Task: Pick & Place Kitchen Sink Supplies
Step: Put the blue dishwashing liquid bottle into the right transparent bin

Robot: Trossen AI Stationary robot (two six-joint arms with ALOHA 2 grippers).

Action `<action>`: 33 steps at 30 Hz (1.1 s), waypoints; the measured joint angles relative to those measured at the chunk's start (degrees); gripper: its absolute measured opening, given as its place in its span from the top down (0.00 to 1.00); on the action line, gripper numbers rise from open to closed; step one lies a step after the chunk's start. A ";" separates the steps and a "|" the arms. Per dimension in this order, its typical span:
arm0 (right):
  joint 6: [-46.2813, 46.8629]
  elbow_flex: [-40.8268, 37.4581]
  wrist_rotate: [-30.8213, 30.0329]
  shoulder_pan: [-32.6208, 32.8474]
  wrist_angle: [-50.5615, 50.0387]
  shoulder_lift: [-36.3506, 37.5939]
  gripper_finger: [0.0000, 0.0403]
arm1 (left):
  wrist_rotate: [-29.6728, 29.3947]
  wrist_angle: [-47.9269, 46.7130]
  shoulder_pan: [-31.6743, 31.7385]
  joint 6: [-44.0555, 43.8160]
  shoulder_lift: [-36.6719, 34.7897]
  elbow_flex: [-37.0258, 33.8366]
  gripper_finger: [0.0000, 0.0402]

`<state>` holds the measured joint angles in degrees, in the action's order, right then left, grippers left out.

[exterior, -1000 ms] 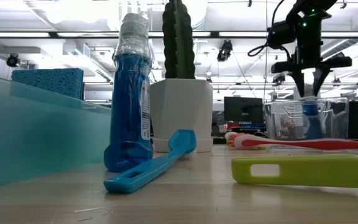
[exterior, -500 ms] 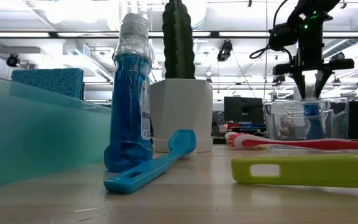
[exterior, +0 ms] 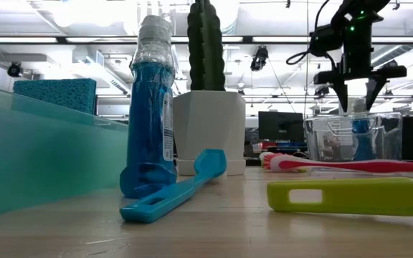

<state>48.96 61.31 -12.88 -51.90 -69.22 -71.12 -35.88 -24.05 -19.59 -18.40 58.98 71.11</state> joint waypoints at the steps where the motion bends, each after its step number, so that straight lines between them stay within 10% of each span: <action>1: -0.36 0.44 -0.01 0.00 -0.06 0.22 0.38 | 0.00 0.00 0.00 -0.02 0.00 0.00 0.62; 18: -2.26 8.48 0.89 7.08 0.04 7.17 0.35 | 3.57 -0.63 0.02 1.10 0.42 -0.22 0.62; 33: 2.23 8.71 4.26 33.87 16.43 11.82 0.40 | 12.91 -8.11 0.04 0.33 6.00 -0.24 0.62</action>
<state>51.20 70.02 -8.62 -18.03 -52.79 -59.30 -22.96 -32.16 -19.55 -18.07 64.98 70.87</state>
